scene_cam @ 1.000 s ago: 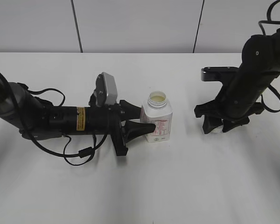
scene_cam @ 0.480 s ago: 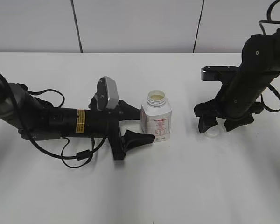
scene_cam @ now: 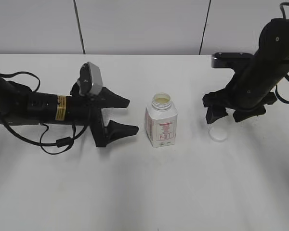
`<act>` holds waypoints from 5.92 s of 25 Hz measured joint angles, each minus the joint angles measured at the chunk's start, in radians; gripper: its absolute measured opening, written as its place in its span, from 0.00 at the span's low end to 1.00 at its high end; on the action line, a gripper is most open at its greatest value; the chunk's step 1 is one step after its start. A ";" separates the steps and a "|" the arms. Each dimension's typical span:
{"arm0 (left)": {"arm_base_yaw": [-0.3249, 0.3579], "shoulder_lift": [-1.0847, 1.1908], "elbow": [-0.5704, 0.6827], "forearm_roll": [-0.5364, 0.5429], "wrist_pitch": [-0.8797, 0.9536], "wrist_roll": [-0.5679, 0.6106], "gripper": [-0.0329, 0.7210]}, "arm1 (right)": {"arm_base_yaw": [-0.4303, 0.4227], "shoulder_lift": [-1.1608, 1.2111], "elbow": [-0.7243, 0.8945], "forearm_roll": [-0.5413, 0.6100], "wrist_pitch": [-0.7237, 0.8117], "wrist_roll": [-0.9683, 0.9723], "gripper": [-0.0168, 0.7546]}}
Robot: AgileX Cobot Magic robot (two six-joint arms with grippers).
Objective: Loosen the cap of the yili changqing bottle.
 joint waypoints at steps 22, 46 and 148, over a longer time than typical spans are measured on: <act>0.019 -0.404 -0.011 -0.365 1.234 -0.068 0.74 | 0.000 -0.136 -0.203 -0.104 0.149 -0.001 0.79; 0.122 -0.464 -0.502 -1.163 2.216 0.517 0.67 | -0.150 -0.156 -0.491 -0.131 0.582 -0.043 0.79; 0.193 -2.213 0.510 -1.420 2.065 0.508 0.67 | -0.151 -1.923 0.637 -0.090 0.458 -0.052 0.79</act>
